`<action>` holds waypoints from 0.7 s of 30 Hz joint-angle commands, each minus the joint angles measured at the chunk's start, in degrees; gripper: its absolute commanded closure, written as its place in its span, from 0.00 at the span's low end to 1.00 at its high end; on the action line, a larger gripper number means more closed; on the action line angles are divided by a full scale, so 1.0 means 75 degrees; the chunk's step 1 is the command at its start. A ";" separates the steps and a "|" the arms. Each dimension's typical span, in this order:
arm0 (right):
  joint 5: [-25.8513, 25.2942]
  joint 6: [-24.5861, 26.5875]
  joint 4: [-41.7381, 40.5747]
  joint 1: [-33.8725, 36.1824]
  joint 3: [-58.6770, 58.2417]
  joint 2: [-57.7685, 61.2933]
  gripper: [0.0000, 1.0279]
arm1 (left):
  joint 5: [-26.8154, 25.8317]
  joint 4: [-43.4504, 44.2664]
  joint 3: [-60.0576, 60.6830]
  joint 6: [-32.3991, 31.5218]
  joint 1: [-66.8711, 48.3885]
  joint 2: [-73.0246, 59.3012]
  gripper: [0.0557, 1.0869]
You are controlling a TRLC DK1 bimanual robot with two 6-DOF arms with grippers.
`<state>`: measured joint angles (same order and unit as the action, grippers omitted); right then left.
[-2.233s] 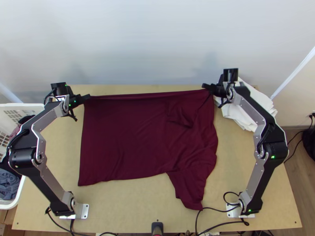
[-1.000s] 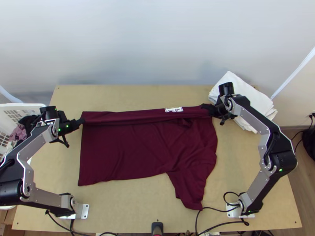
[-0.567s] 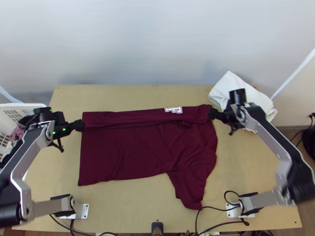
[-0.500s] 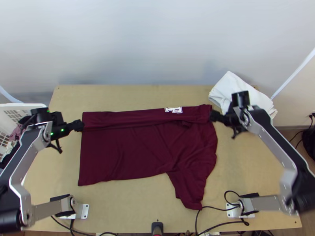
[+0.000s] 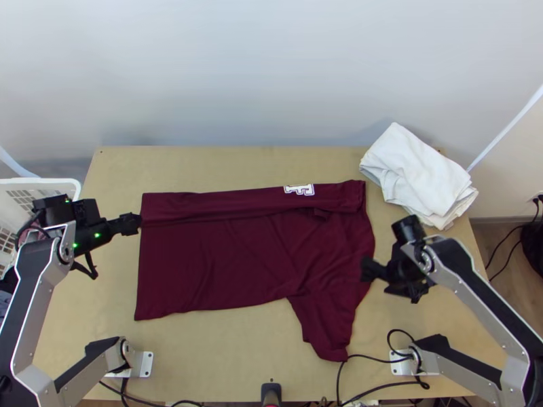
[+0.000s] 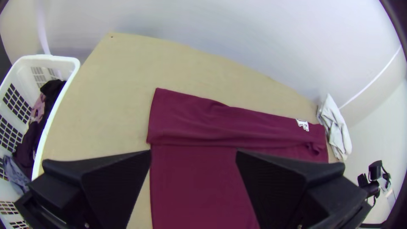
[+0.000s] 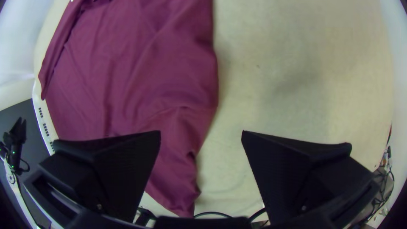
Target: Fold the t-shirt
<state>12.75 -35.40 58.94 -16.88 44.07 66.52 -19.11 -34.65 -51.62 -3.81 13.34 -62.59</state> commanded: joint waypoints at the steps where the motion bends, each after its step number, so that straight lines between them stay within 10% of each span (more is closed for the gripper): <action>1: 0.0046 -0.0179 -0.0323 -0.0233 -0.0416 0.0142 0.20 | -0.0112 -0.0137 0.0237 0.0016 -0.0162 0.0224 0.06; 21: 0.0034 0.0231 -0.1975 -0.0186 -0.1142 0.0869 0.68 | -0.0100 -0.1051 0.0390 0.1153 -0.0185 0.0822 0.07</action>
<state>12.91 -34.48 44.97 -18.31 37.19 72.12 -19.14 -40.03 -49.50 0.19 12.10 -57.65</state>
